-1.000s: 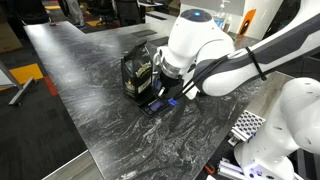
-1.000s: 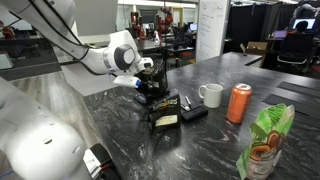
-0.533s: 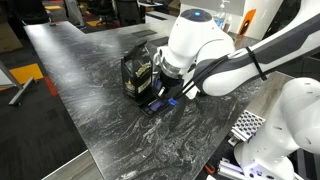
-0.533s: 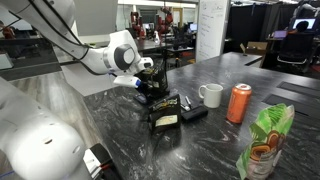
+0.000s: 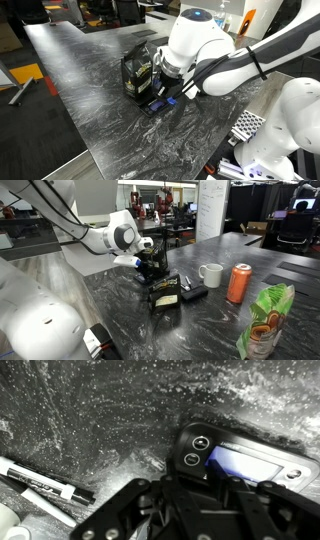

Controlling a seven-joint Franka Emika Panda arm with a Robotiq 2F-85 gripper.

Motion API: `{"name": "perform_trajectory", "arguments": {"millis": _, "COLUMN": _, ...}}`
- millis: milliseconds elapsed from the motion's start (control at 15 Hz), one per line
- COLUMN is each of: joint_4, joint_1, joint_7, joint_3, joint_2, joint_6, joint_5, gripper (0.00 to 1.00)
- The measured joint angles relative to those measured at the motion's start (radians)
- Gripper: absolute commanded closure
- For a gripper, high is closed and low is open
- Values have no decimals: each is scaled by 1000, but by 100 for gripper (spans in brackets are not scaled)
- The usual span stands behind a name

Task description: Press the button on the top right corner

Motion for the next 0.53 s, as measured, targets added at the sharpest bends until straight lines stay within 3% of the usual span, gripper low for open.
{"name": "perform_trajectory", "arguments": {"millis": 267, "joint_4": 0, "joint_1": 0, "joint_7": 0, "joint_3": 0, "joint_2": 0, "joint_6": 0, "joint_5": 0, "gripper": 2}}
{"name": "perform_trajectory", "arguments": {"millis": 533, "joint_4": 4, "joint_1": 4, "joint_7": -4, "joint_3": 0, "joint_2": -3, "joint_6": -18, "joint_5": 24, "gripper": 0}}
